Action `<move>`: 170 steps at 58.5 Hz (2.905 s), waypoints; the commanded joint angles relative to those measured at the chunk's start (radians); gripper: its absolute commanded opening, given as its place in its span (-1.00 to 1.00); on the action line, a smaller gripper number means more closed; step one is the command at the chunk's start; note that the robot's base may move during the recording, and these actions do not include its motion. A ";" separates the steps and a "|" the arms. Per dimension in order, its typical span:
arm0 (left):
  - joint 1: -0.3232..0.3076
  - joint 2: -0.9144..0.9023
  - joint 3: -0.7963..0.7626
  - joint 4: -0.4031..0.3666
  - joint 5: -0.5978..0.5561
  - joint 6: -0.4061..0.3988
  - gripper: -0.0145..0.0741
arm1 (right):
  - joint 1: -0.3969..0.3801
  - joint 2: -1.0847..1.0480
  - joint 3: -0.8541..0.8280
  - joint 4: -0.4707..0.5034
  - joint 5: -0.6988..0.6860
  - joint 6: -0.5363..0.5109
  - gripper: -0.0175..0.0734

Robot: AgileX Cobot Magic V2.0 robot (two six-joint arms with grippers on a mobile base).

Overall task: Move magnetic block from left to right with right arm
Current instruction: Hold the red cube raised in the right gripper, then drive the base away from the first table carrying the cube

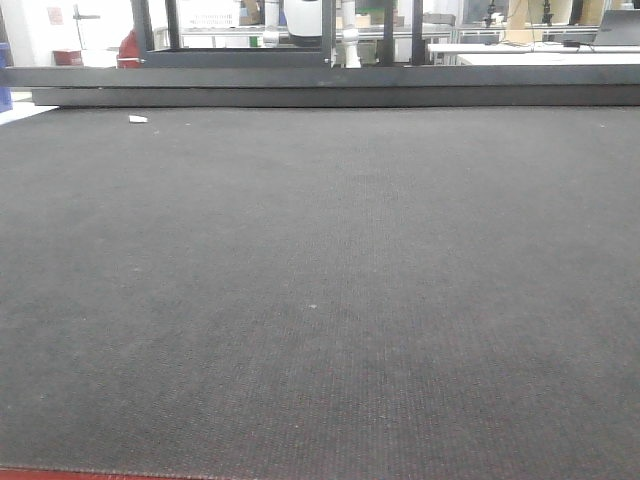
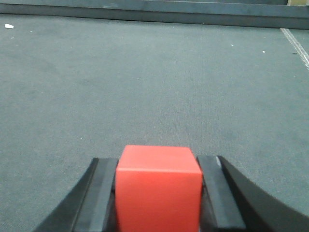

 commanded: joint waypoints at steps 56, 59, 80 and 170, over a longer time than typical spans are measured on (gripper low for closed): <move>-0.002 -0.012 0.010 -0.005 -0.080 -0.006 -0.96 | -0.003 0.013 -0.030 -0.011 -0.086 -0.011 -0.23; -0.002 -0.012 0.010 -0.005 -0.080 -0.006 -0.96 | -0.003 0.013 -0.030 -0.011 -0.086 -0.011 -0.23; -0.002 -0.012 0.010 -0.005 -0.080 -0.006 -0.96 | -0.003 0.013 -0.030 -0.011 -0.086 -0.011 -0.23; -0.002 -0.012 0.010 -0.005 -0.080 -0.006 -0.96 | -0.003 0.013 -0.030 -0.011 -0.086 -0.011 -0.23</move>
